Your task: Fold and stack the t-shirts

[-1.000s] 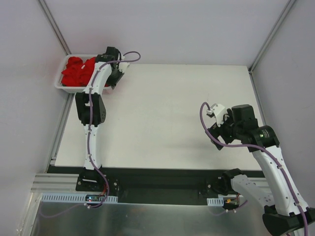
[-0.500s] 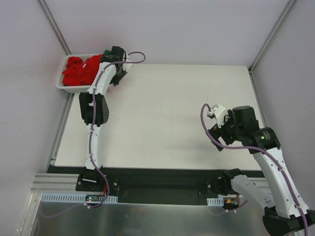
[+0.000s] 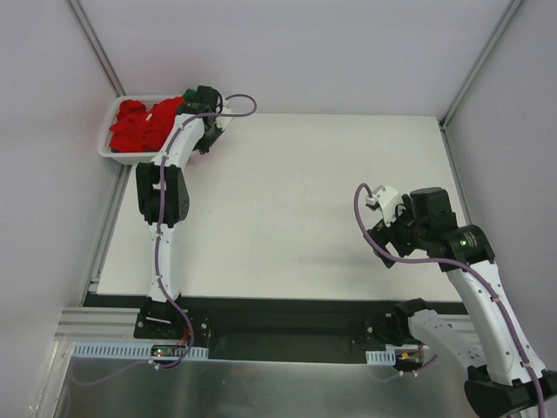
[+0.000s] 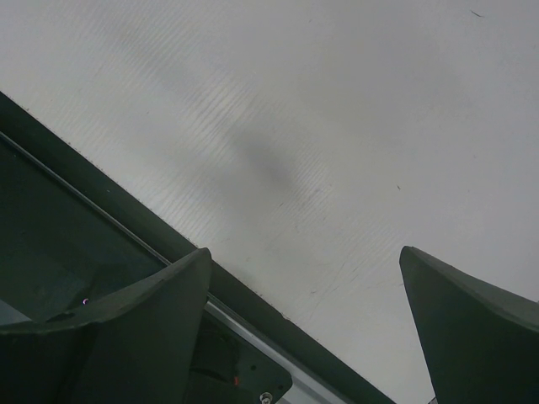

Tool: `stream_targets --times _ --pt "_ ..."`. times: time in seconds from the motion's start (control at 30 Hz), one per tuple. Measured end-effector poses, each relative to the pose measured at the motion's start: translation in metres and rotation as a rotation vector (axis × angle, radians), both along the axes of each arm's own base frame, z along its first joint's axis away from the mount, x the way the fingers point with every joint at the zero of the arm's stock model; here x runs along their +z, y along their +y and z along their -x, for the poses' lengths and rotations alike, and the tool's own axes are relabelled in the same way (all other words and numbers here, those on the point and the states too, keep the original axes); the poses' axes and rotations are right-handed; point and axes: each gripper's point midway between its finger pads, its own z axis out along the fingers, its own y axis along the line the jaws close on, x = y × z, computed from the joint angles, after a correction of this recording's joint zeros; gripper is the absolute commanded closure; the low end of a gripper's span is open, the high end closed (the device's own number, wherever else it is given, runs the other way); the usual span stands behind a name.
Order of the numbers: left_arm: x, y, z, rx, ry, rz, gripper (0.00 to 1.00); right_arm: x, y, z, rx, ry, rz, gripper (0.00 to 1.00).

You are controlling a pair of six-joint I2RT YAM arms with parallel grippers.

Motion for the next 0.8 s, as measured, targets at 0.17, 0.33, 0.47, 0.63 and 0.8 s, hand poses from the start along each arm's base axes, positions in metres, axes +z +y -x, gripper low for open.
stream_targets --times 0.17,0.33,0.47,0.63,0.8 --pt "-0.003 -0.002 0.002 -0.018 0.008 -0.001 0.01 0.0 0.0 0.0 0.0 0.0 0.001 0.04" --pt "-0.034 -0.01 0.024 -0.046 0.114 0.049 0.01 -0.001 0.0 0.0 0.005 -0.001 0.005 0.04" --pt "-0.026 -0.021 0.028 -0.039 0.104 0.122 0.01 -0.002 0.0 0.0 0.007 0.002 0.007 0.04" --pt "0.031 -0.034 0.034 -0.023 0.004 0.24 0.01 -0.003 0.0 -0.001 0.008 0.007 0.009 0.04" --pt "0.132 -0.044 0.038 -0.044 -0.21 0.329 0.01 -0.004 0.0 -0.002 0.009 0.016 0.011 0.04"
